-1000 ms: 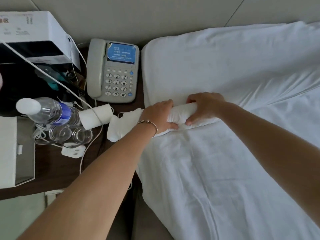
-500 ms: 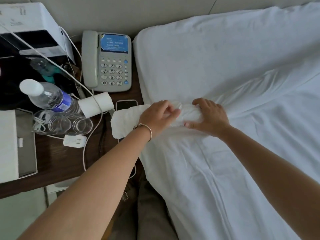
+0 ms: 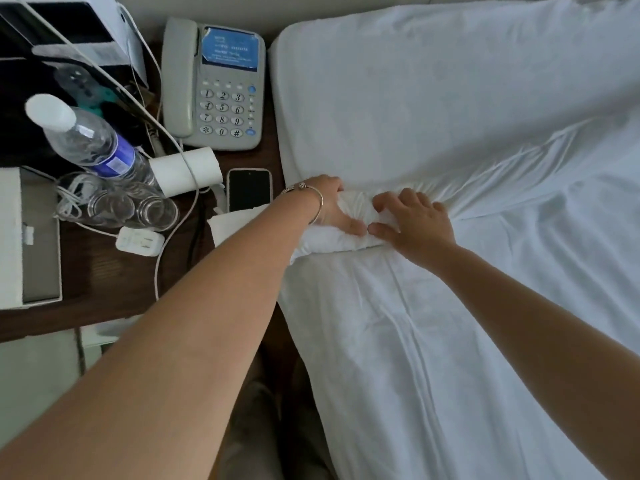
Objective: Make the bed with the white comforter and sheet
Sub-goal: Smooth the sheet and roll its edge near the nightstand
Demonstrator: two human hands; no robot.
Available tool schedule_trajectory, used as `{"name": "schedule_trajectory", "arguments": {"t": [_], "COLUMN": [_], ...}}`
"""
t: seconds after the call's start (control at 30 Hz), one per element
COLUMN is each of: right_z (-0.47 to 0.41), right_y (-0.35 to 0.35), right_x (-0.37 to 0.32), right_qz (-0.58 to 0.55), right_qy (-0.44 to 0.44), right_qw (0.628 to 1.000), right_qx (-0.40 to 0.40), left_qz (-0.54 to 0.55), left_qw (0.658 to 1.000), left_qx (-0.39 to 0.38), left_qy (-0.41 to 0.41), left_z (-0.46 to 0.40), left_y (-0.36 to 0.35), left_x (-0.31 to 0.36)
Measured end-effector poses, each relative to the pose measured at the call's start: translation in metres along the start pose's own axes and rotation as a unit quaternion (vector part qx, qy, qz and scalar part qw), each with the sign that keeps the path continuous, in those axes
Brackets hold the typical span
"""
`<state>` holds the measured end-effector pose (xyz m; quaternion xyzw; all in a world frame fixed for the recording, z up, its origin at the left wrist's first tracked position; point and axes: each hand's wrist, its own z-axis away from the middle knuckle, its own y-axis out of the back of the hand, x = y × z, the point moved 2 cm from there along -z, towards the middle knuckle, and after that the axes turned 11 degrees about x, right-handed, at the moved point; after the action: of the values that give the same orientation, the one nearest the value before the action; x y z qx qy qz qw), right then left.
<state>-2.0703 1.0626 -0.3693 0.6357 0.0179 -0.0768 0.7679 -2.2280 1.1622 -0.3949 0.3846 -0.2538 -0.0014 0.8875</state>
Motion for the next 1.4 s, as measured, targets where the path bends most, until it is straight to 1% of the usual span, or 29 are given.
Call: {"name": "schedule_trajectory", "arguments": {"t": [0.1, 0.13, 0.2, 0.23, 0.33, 0.37, 0.4, 0.47, 0.6, 0.63, 0.7, 0.73, 0.8, 0.83, 0.93, 0.97, 1.07, 1.13, 1.17, 1.23, 1.3, 1.33, 1.4], "right_z": [-0.021, -0.031, -0.053, -0.062, -0.073, -0.072, -0.070, -0.057, -0.011, 0.001, 0.027, 0.039, 0.056, 0.062, 0.076, 0.079, 0.092, 0.100, 0.103, 0.108, 0.109, 0.108, 0.099], "right_y": [0.021, 0.029, 0.043, 0.046, 0.039, 0.032, 0.026, 0.019, 0.012, 0.011, 0.005, 0.000, -0.009, -0.012, -0.016, -0.017, -0.021, -0.023, -0.024, -0.023, -0.016, -0.011, 0.007], "right_x": [0.013, 0.018, 0.028, 0.032, 0.036, 0.035, 0.034, 0.033, 0.033, 0.034, 0.034, 0.035, 0.038, 0.038, 0.038, 0.039, 0.041, 0.042, 0.043, 0.047, 0.050, 0.052, 0.057], "right_qz": [-0.042, -0.056, -0.024, -0.003, 0.014, 0.027, 0.044, 0.058, 0.067, 0.072, 0.061, 0.045, 0.020, 0.014, 0.003, -0.003, -0.007, -0.017, -0.020, -0.019, -0.002, 0.006, 0.006], "right_qy": [0.030, 0.034, 0.080, 0.093, 0.056, 0.056, 0.059, 0.048, 0.013, 0.007, 0.006, 0.009, 0.017, 0.020, 0.011, 0.013, 0.013, 0.019, 0.022, 0.037, 0.068, 0.090, 0.114], "right_qw": [0.995, 0.994, 0.993, 0.990, 0.974, 0.972, 0.973, 0.982, 0.994, 0.996, 0.998, 0.996, 0.991, 0.989, 0.982, 0.980, 0.979, 0.976, 0.976, 0.978, 0.987, 0.991, 0.993], "right_qx": [-0.080, -0.087, -0.079, -0.104, -0.221, -0.228, -0.218, -0.174, -0.084, -0.055, 0.030, 0.070, 0.131, 0.149, 0.187, 0.197, 0.205, 0.215, 0.217, 0.203, 0.147, 0.101, -0.031], "left_qz": [-0.023, -0.019, -0.012, -0.013, -0.026, -0.030, -0.037, -0.056, -0.097, -0.100, -0.089, -0.076, -0.054, -0.034, 0.061, 0.071, 0.029, 0.027, 0.022, -0.011, -0.040, -0.045, -0.042], "left_qw": [0.999, 0.998, 0.994, 0.989, 0.972, 0.969, 0.966, 0.961, 0.933, 0.924, 0.910, 0.909, 0.922, 0.932, 0.965, 0.973, 0.988, 0.996, 0.998, 0.999, 0.997, 0.996, 0.991], "left_qx": [0.036, 0.049, 0.090, 0.118, 0.190, 0.203, 0.210, 0.217, 0.274, 0.292, 0.330, 0.337, 0.321, 0.306, 0.237, 0.209, 0.126, 0.054, 0.029, 0.018, 0.046, 0.067, 0.109], "left_qy": [-0.024, -0.037, -0.069, -0.088, -0.133, -0.139, -0.146, -0.164, -0.213, -0.224, -0.236, -0.232, -0.208, -0.191, -0.091, -0.067, -0.089, -0.063, -0.044, -0.028, -0.037, -0.045, -0.066], "left_z": [0.005, 0.008, 0.013, 0.016, 0.022, 0.022, 0.022, 0.023, 0.033, 0.037, 0.047, 0.054, 0.070, 0.079, 0.091, 0.087, 0.071, 0.068, 0.070, 0.076, 0.083, 0.087, 0.093], "left_y": [-0.014, -0.020, -0.030, -0.033, -0.039, -0.040, -0.041, -0.044, -0.053, -0.057, -0.066, -0.071, -0.080, -0.082, -0.064, -0.054, -0.042, -0.052, -0.058, -0.071, -0.083, -0.088, -0.099], "left_x": [0.001, 0.001, -0.001, -0.002, -0.002, -0.002, -0.002, 0.000, 0.003, 0.004, 0.007, 0.008, 0.009, 0.011, 0.029, 0.036, 0.051, 0.049, 0.046, 0.042, 0.041, 0.041, 0.041]}}
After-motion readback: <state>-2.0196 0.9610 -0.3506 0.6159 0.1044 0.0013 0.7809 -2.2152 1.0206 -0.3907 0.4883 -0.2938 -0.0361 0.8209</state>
